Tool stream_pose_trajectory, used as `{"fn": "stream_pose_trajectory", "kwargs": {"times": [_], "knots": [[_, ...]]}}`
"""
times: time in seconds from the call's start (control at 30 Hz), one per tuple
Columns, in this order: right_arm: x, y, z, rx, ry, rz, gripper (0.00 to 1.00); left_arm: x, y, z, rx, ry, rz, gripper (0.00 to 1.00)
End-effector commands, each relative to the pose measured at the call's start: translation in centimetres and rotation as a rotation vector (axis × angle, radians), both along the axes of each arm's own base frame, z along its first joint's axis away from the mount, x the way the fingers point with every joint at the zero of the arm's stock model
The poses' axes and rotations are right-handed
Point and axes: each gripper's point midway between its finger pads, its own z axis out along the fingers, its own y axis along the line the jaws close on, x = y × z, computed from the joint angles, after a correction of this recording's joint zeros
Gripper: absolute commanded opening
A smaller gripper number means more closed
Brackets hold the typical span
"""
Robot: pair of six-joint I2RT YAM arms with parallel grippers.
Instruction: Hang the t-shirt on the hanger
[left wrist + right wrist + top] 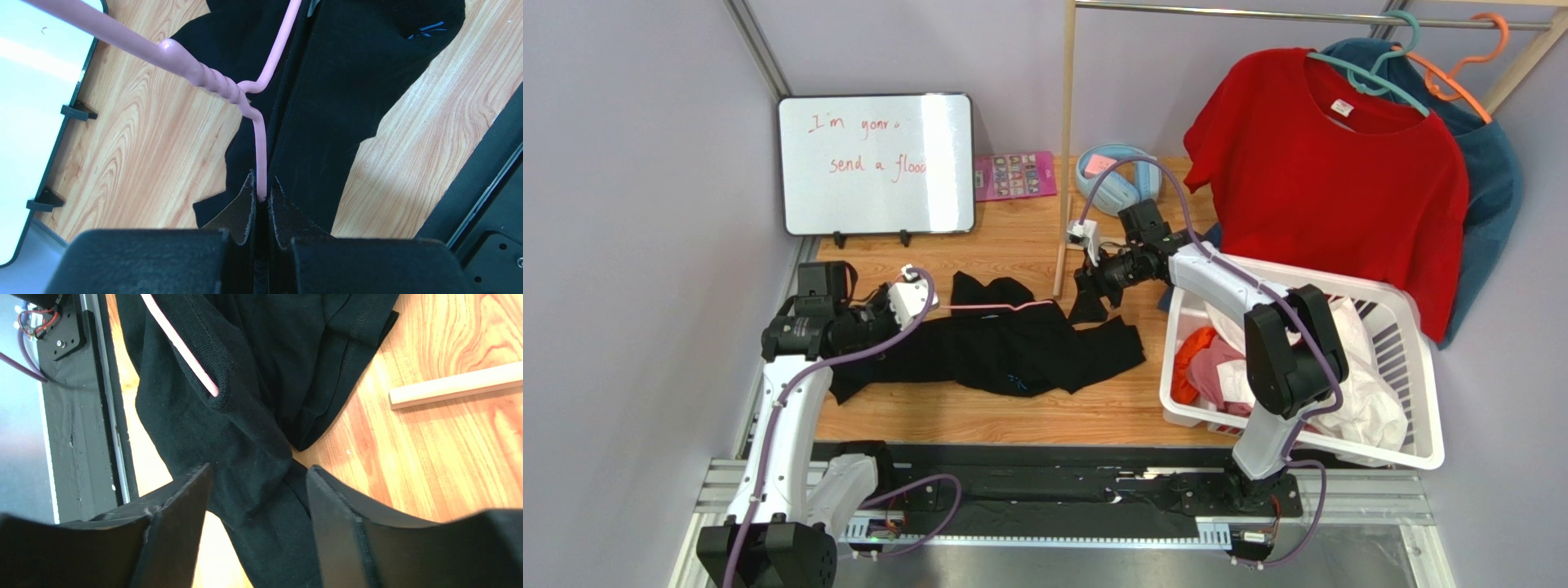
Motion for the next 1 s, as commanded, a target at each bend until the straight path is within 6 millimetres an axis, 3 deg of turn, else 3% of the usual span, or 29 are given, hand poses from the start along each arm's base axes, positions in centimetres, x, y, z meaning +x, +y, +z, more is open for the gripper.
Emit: {"fn": "stream_pose_trajectory", "kwargs": {"times": [0.0, 0.17, 0.47, 0.5, 0.6, 0.63, 0.67, 0.8, 0.97], "knots": [[0.5, 0.8, 0.4, 0.040, -0.020, -0.014, 0.66, 0.6, 0.1, 0.3, -0.005, -0.010, 0.012, 0.00], [1.7, 1.8, 0.0, 0.045, -0.061, -0.026, 0.67, 0.6, 0.1, 0.2, -0.010, -0.007, 0.012, 0.00], [2.1, 3.8, -1.8, 0.030, -0.108, 0.022, 0.65, 0.9, 0.3, 0.5, -0.004, -0.007, 0.021, 0.00], [2.2, 3.8, -2.1, 0.028, -0.107, 0.023, 0.62, 0.9, 0.3, 0.5, -0.001, -0.008, 0.020, 0.00], [2.4, 3.6, -2.3, 0.018, -0.123, 0.024, 0.33, 0.9, 0.4, 0.6, 0.003, -0.010, 0.023, 0.00], [2.4, 3.6, -2.3, 0.015, -0.131, 0.027, 0.08, 0.8, 0.4, 0.6, 0.004, -0.010, 0.019, 0.00], [2.4, 3.5, -2.2, 0.012, -0.137, 0.027, 0.00, 0.8, 0.4, 0.5, 0.007, -0.007, 0.020, 0.00], [2.5, 2.2, -0.7, 0.004, -0.165, 0.015, 0.00, 0.8, 1.4, -0.2, 0.070, -0.016, 0.023, 0.00], [3.0, -0.1, 2.9, 0.012, -0.204, -0.019, 0.00, 1.5, 3.9, -2.0, 0.237, -0.042, -0.004, 0.00]]}}
